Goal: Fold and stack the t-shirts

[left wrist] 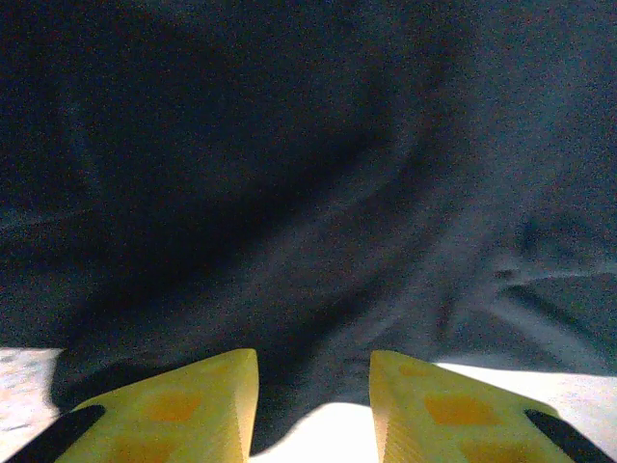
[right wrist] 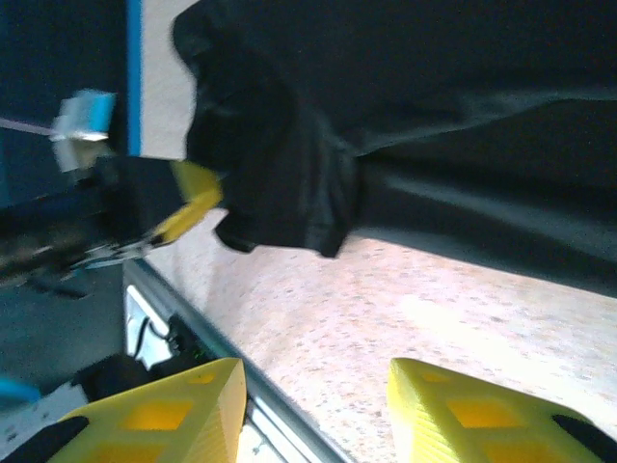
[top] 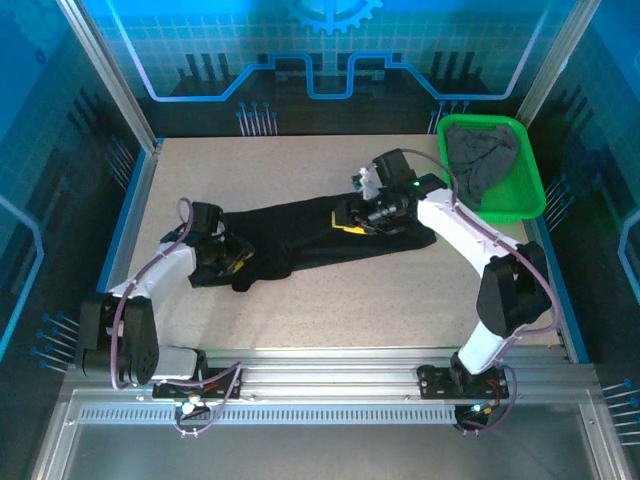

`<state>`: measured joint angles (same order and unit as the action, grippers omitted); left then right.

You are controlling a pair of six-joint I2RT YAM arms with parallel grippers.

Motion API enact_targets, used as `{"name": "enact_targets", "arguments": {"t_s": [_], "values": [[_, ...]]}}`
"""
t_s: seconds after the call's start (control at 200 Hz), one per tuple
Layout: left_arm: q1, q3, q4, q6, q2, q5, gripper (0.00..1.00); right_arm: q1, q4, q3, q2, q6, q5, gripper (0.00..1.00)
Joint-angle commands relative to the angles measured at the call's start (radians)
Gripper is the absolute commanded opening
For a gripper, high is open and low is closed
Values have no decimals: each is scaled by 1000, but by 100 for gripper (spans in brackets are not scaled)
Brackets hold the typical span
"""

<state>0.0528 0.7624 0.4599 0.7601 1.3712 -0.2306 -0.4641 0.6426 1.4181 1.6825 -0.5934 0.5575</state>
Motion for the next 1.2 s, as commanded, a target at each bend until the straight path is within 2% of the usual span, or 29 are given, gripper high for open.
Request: {"name": "enact_targets", "arguments": {"t_s": [0.0, 0.28, 0.405, 0.51, 0.59, 0.86, 1.045, 1.196], "values": [[4, -64, 21, -25, 29, -13, 37, -60, -93, 47, -7, 7, 87, 44], [41, -227, -71, 49, -39, -87, 37, -105, -127, 47, 31, -47, 57, 44], [24, -170, -26, 6, -106, -69, 38, -105, -105, 60, 43, -32, 50, 44], [-43, -81, 39, -38, -143, -18, 39, -105, -101, 60, 38, -25, 40, 44], [-107, -23, 58, -72, -105, 8, 37, -105, -116, 50, 30, -33, 31, 44], [-255, 60, -63, -172, 128, -49, 36, -106, -130, 40, 8, -46, 22, 44], [-280, 77, -80, -245, 207, -24, 35, -104, -124, 18, -12, -48, 14, 44], [-279, 47, -156, -233, 226, -76, 35, -104, -130, 2, -18, -55, 12, 44]]}}
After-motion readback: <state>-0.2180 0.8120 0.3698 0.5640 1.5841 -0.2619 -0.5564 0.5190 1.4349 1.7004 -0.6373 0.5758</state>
